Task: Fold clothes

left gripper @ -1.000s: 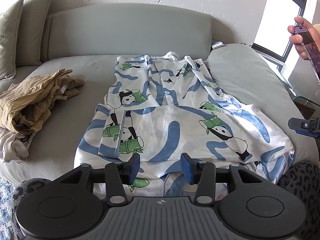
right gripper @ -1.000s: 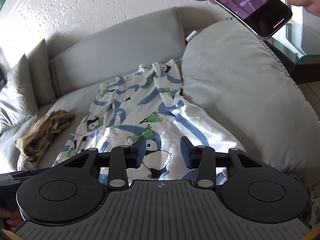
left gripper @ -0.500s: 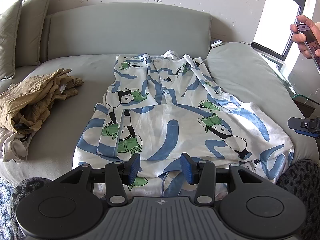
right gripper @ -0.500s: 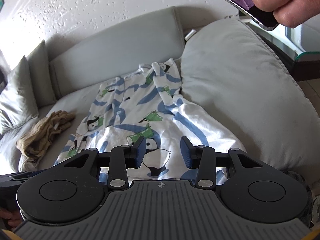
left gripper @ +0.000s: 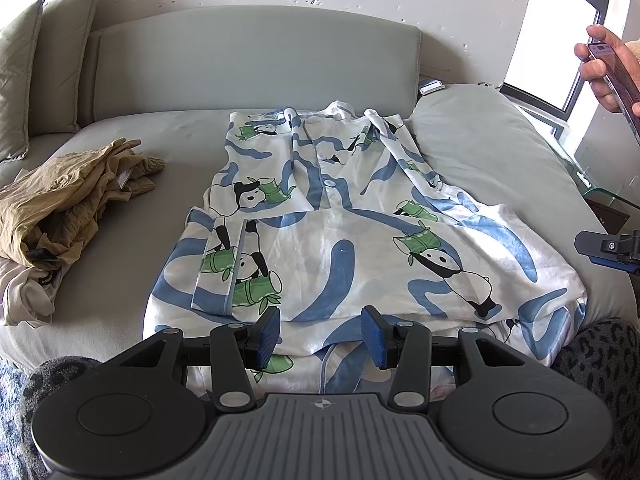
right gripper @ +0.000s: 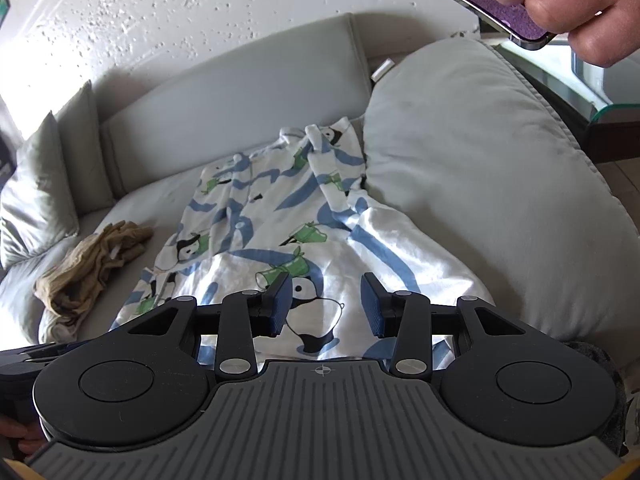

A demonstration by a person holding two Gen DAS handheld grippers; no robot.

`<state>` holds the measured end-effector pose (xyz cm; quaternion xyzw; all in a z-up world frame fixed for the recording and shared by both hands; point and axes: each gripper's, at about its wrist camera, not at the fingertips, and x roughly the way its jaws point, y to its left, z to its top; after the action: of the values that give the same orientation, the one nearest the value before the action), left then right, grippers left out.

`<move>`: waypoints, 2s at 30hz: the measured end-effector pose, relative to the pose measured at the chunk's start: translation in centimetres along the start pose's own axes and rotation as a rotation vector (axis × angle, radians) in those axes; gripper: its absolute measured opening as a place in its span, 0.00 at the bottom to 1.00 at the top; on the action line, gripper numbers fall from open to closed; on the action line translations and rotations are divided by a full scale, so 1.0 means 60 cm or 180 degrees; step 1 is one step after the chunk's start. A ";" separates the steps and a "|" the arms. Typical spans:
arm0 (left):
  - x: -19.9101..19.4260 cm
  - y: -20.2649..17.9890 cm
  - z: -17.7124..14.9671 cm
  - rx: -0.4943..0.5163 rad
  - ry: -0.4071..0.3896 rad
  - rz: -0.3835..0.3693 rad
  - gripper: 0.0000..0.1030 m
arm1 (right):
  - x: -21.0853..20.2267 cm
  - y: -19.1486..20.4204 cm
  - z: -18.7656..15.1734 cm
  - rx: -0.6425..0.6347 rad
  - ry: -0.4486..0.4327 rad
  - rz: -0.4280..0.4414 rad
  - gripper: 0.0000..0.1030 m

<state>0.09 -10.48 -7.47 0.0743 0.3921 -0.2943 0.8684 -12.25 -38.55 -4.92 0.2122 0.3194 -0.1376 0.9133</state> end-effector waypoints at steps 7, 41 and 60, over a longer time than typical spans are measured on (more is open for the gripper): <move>-0.003 -0.002 0.004 0.0009 -0.0023 -0.0007 0.43 | -0.003 0.000 0.004 -0.0010 -0.0019 0.0005 0.43; 0.026 0.193 0.312 -0.1220 -0.0544 -0.0187 0.78 | 0.197 0.240 0.327 -0.1153 -0.0345 0.0265 0.56; 0.199 0.284 0.323 -0.1629 0.0041 -0.0458 0.76 | 0.755 0.099 0.418 -0.0419 0.1111 -0.0590 0.44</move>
<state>28.34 -8.96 -4.65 -0.1739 0.4635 -0.2460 0.8333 37.55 -50.54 -14.51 0.1424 0.4992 -0.1610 0.8394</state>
